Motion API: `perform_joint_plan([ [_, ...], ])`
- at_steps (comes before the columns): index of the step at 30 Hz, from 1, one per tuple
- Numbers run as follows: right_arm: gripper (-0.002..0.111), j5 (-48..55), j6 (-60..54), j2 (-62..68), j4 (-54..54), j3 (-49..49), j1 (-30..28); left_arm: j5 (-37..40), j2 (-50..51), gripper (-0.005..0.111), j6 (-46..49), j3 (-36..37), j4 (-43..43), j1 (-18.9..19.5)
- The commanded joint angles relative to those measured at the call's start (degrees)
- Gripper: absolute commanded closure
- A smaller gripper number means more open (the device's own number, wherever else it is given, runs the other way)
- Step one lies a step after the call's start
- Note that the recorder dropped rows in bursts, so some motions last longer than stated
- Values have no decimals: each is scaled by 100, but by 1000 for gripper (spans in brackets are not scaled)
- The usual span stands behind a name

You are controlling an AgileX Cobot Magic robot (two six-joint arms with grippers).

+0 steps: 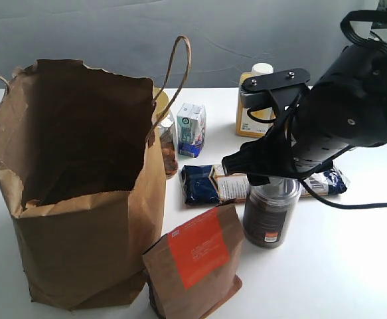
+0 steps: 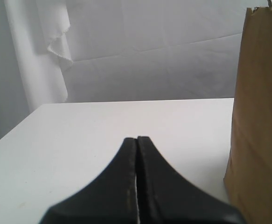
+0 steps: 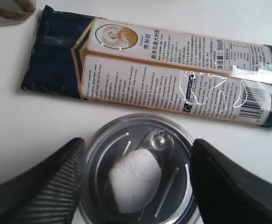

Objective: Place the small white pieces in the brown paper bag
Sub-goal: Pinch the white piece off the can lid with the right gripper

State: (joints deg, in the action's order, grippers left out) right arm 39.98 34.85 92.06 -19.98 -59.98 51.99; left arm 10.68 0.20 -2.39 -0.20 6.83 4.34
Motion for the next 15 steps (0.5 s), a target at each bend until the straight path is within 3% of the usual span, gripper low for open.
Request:
perform_joint_plan([
  [1, 60, 59, 18, 32, -29, -15, -52, -31, -20, 107, -22, 20, 21, -45],
  [15, 105, 114, 18, -78, 1, -15, -52, -31, -20, 107, -22, 20, 21, -45],
])
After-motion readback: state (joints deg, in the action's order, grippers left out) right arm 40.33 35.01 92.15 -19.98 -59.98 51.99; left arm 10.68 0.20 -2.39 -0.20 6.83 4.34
